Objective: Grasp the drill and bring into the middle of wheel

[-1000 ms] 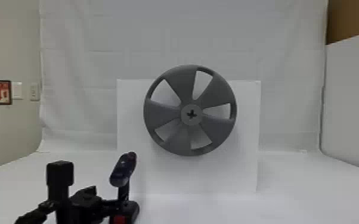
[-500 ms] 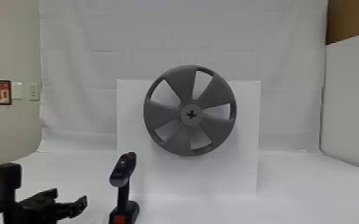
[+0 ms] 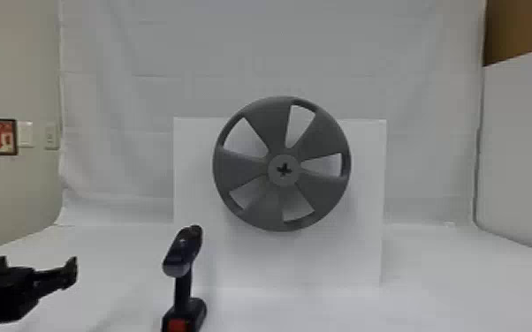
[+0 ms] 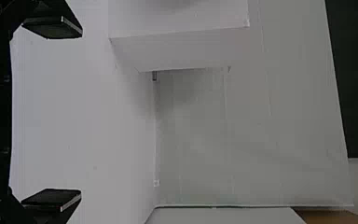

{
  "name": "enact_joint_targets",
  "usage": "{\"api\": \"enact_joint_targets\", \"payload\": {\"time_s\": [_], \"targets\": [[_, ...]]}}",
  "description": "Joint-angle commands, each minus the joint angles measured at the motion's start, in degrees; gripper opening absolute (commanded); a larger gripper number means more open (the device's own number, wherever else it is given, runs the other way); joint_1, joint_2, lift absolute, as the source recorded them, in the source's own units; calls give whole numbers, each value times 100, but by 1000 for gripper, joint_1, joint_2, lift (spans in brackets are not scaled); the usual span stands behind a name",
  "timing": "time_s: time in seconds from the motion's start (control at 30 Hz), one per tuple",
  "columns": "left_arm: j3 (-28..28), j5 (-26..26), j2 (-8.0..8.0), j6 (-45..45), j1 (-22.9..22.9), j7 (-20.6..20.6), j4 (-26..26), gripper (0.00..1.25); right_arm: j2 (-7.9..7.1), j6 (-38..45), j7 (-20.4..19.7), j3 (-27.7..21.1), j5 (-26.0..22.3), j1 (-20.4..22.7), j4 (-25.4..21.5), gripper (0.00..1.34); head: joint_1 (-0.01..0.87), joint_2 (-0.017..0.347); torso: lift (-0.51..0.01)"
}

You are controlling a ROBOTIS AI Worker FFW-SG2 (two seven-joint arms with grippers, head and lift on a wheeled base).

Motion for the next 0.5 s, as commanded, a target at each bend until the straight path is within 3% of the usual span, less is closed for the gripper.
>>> {"api": "enact_joint_targets", "payload": {"time_s": [0.0,0.1,0.47], "targets": [[-236,117,-6,403,132,698,-624,1250,-8,0,0,8,10,7,0,1243,54,31,-403],[-350,188,-14,474,167,997,-799,1250,1,0,0,17,19,7,0,1243,54,31,-403],[-368,487,-6,685,140,935,-826,1250,10,0,0,70,46,-2,9,1243,54,31,-403]]}}
